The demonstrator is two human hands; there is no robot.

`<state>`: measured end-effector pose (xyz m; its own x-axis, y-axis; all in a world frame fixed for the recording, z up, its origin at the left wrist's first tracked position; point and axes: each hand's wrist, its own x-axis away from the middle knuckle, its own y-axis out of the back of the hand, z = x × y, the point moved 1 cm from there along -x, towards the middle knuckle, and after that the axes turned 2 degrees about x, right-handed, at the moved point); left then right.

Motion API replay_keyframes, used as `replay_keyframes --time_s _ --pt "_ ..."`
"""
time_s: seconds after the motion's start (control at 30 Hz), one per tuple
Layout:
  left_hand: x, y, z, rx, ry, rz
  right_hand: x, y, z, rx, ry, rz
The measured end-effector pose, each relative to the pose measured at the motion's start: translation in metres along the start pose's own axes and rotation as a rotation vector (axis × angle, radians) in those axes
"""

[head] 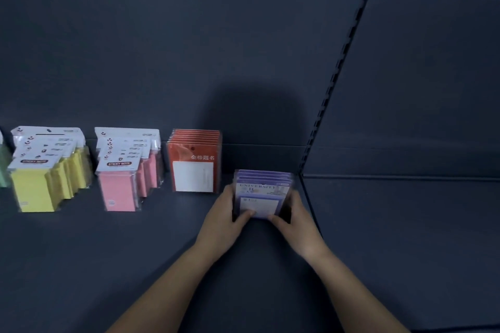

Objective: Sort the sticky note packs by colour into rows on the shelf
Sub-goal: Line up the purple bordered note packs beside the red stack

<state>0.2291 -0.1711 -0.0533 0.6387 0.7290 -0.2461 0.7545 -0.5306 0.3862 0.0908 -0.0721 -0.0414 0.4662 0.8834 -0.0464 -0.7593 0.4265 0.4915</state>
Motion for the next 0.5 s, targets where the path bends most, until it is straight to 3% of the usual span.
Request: replay_keyframes --time_s 0.5 --pt "-0.05 -0.031 0.002 -0.212 0.191 -0.176 -0.066 0.002 -0.025 0.171 0.041 -0.174"
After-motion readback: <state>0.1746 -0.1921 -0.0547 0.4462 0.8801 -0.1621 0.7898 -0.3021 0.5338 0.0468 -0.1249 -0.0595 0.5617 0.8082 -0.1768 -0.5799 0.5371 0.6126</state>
